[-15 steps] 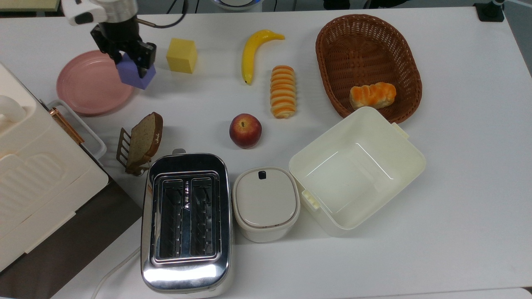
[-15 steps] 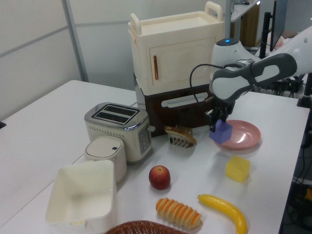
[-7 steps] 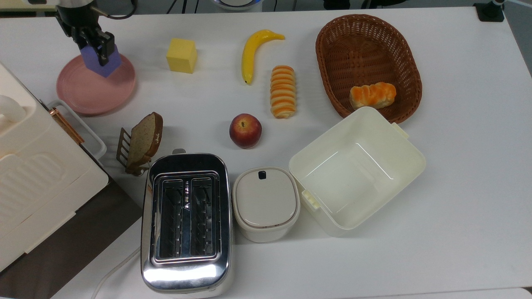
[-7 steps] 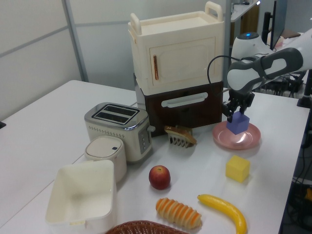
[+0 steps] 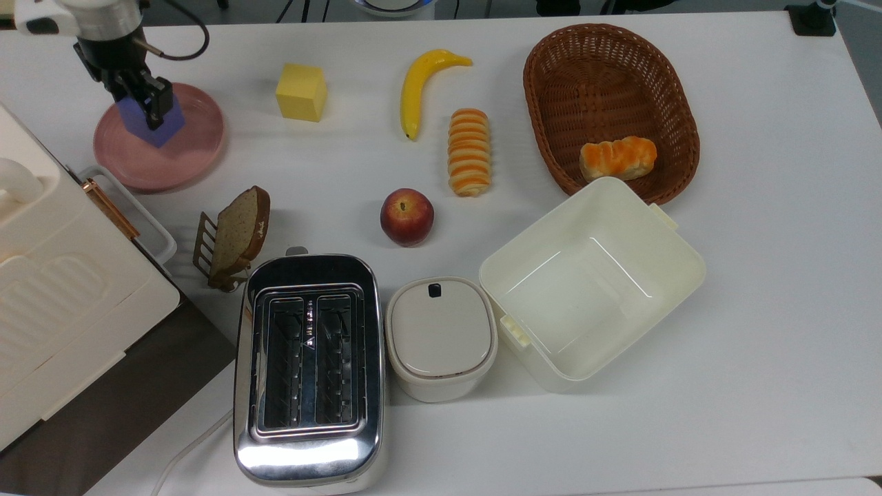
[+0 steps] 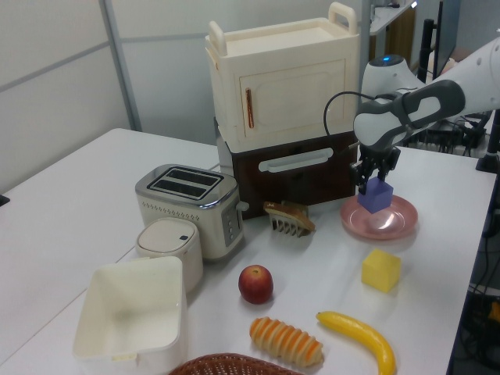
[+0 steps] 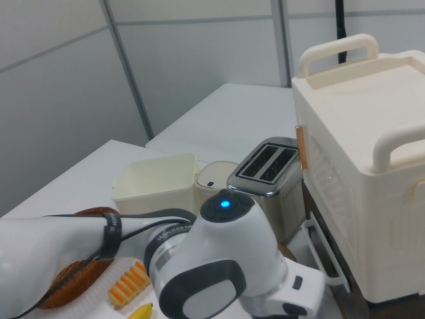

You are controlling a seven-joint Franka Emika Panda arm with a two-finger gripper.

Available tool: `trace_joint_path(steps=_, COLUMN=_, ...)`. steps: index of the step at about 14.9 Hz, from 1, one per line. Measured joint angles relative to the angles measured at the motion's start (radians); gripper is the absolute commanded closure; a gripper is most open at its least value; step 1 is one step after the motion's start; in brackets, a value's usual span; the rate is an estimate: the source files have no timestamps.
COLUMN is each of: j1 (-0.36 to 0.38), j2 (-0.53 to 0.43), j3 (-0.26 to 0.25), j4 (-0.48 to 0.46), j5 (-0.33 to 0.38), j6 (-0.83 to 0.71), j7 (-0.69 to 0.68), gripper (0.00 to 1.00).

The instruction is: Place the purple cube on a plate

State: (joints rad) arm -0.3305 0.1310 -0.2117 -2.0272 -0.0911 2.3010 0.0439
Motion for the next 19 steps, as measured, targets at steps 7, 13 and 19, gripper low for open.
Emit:
trace_joint_path(steps=7, j1=-0.007, j2=0.021, j3=0.0, j4=0.01, j5=0.0, j6=0.0, j7=0.0, gripper=0.0)
trace_joint_path(steps=13, j1=-0.007, j2=0.037, j3=0.002, j4=0.01, j5=0.0, j6=0.0, j7=0.0, gripper=0.0)
trace_joint_path(steps=19, j1=0.012, j2=0.031, j3=0.03, j4=0.026, j5=0.0, j6=-0.008, j7=-0.001, gripper=0.0)
